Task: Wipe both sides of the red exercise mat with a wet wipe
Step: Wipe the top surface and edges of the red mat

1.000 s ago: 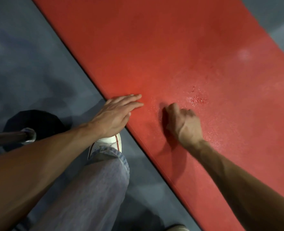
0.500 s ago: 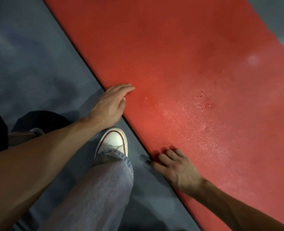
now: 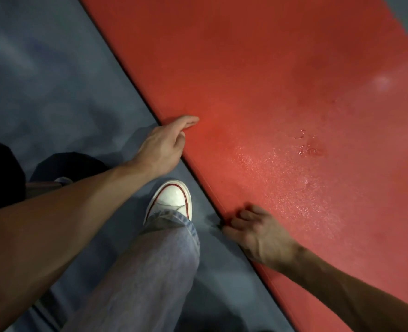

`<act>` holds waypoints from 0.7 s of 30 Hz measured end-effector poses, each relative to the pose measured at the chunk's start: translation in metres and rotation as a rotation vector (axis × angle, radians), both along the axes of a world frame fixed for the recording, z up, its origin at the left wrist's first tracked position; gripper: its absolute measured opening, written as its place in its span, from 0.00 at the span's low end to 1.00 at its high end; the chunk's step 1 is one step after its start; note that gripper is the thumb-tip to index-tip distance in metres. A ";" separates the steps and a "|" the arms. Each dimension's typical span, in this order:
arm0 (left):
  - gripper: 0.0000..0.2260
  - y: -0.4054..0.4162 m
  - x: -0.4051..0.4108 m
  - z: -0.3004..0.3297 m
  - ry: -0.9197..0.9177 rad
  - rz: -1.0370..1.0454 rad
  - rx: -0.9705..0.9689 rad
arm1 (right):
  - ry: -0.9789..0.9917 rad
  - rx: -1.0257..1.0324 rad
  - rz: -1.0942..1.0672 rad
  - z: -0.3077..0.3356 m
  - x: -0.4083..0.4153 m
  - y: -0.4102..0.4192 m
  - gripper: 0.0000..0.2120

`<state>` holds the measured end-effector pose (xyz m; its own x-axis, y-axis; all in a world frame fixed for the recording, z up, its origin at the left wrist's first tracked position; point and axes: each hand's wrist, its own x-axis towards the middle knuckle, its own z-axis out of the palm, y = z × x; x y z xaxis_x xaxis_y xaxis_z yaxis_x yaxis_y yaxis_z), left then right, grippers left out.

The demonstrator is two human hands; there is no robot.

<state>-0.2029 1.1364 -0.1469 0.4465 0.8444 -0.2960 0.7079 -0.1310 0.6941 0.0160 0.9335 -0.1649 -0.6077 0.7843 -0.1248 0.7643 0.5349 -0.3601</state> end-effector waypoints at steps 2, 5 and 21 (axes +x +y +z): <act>0.22 0.001 -0.001 -0.001 -0.002 0.007 -0.002 | 0.010 -0.016 0.000 -0.002 0.000 0.000 0.11; 0.21 0.001 0.001 0.002 -0.002 0.028 0.005 | 0.049 0.050 -0.007 -0.011 -0.021 0.059 0.08; 0.21 0.001 -0.001 0.002 -0.009 0.017 0.005 | 0.099 0.059 -0.072 -0.010 -0.008 0.011 0.13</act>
<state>-0.2035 1.1369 -0.1448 0.4342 0.8537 -0.2877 0.7041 -0.1224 0.6995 0.0077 0.9449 -0.1748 -0.5562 0.8308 -0.0190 0.7639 0.5021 -0.4053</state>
